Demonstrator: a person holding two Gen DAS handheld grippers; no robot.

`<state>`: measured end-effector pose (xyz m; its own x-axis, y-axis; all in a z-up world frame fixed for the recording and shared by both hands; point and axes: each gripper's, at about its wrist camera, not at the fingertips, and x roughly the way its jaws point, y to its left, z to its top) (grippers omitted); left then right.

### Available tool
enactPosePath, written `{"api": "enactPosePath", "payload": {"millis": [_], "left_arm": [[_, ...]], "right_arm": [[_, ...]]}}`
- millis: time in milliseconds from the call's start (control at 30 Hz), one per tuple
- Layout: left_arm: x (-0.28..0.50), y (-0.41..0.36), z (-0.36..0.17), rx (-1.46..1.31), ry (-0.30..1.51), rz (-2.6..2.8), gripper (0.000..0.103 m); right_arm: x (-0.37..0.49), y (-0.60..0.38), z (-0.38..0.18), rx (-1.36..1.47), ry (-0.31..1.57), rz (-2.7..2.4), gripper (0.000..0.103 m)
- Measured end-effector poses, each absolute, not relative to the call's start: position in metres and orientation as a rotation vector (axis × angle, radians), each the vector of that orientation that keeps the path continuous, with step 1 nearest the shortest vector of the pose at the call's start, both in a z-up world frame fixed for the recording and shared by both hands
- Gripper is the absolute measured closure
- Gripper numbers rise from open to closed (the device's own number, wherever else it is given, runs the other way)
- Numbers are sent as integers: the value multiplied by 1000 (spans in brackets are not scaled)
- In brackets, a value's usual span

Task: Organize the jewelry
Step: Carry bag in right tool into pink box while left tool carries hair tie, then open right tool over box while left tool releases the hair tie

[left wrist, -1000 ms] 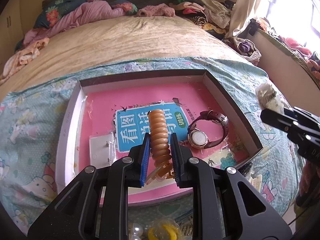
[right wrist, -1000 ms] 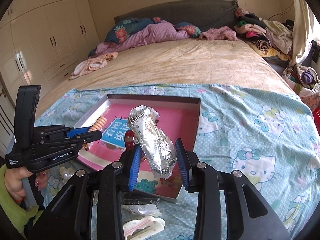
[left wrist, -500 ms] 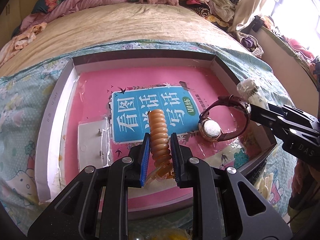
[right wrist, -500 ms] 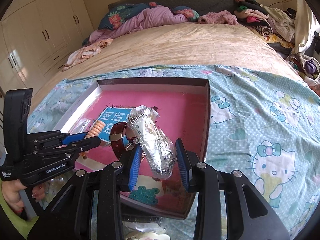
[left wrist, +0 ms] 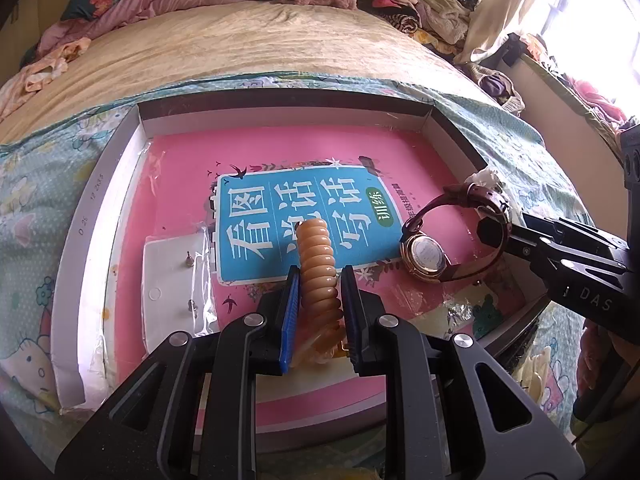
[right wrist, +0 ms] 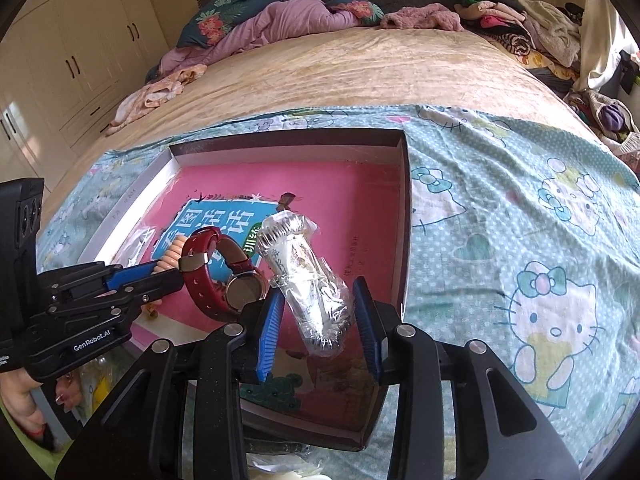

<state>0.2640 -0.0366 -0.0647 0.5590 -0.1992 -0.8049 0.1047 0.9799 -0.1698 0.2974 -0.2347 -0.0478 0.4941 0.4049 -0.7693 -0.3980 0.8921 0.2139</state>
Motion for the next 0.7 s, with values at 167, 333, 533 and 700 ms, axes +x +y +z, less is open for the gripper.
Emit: {"api": "enactPosePath", "payload": {"millis": [167,333,533,700], "left_arm": [[263,-37,-64,-112,967,-180,90],[262,-36,-65,-115,971,-178,88],[258,-36,-59,-106,959,-161,60],[251,-33,-45,-117,928,-150,36]], "right_arm": [[293,-236,-43,23,922,496,57],[288,-242,-33,27,893,482,46],[278,-250,-18,45,853,478,39],[269,-255,-3,52,817,467,27]]}}
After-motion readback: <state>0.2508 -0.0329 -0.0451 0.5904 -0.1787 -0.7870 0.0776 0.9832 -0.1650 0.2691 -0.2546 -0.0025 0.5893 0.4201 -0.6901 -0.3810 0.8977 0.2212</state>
